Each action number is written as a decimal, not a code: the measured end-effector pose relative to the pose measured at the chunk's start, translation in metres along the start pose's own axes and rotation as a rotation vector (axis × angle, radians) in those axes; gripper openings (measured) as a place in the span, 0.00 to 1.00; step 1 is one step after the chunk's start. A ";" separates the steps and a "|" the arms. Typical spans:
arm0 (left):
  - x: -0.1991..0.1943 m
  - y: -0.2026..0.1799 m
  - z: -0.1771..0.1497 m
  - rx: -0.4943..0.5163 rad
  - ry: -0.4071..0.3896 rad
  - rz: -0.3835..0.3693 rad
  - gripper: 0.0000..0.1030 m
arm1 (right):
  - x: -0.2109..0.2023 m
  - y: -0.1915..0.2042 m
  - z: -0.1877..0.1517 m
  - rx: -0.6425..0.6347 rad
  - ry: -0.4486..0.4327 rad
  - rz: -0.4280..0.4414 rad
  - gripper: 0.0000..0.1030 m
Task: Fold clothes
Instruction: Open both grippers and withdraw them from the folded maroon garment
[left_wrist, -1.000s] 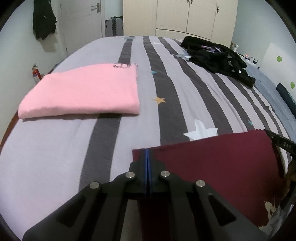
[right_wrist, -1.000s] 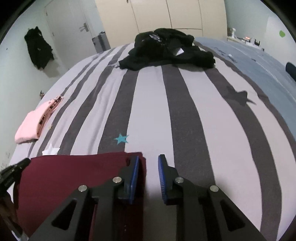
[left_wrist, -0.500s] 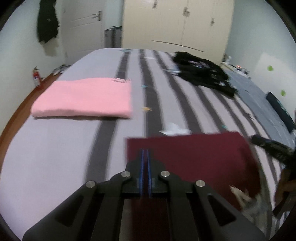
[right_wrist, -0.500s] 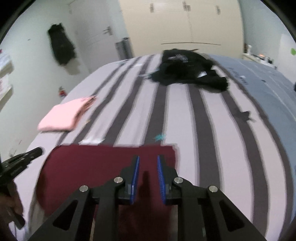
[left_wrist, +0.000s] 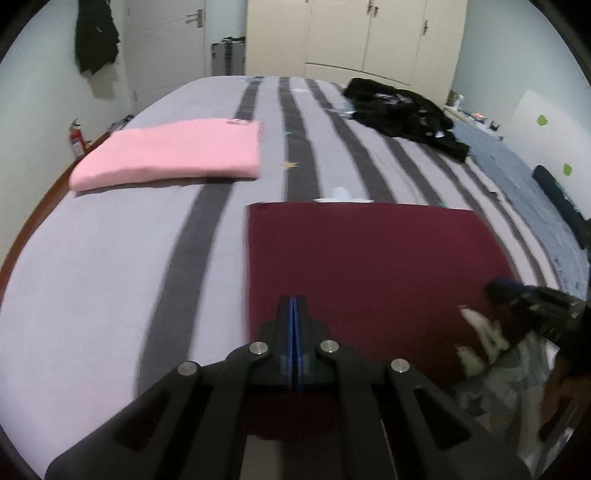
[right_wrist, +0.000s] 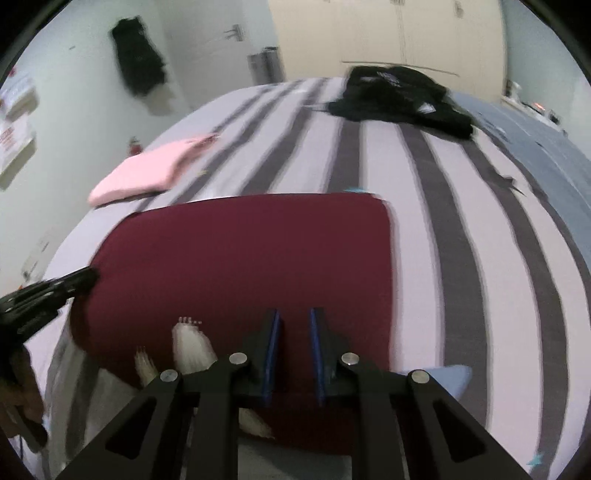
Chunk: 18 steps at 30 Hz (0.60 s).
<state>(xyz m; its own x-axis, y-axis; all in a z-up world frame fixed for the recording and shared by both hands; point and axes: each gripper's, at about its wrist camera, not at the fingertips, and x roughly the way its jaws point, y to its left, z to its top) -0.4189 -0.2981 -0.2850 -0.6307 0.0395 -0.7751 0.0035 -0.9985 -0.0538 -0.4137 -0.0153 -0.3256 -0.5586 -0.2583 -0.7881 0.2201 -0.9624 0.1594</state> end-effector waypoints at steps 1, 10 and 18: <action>0.001 0.005 0.001 0.001 0.007 0.023 0.02 | 0.000 -0.010 0.000 0.009 0.004 -0.015 0.00; -0.009 0.047 0.026 -0.125 0.008 0.052 0.14 | -0.013 -0.062 0.017 0.101 0.001 -0.132 0.05; 0.004 0.026 0.042 -0.178 0.009 -0.089 0.70 | -0.011 -0.068 0.023 0.169 0.046 0.038 0.55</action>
<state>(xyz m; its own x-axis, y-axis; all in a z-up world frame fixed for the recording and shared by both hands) -0.4544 -0.3253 -0.2630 -0.6278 0.1285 -0.7677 0.0854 -0.9690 -0.2320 -0.4408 0.0513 -0.3145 -0.5144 -0.2945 -0.8054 0.1010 -0.9534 0.2842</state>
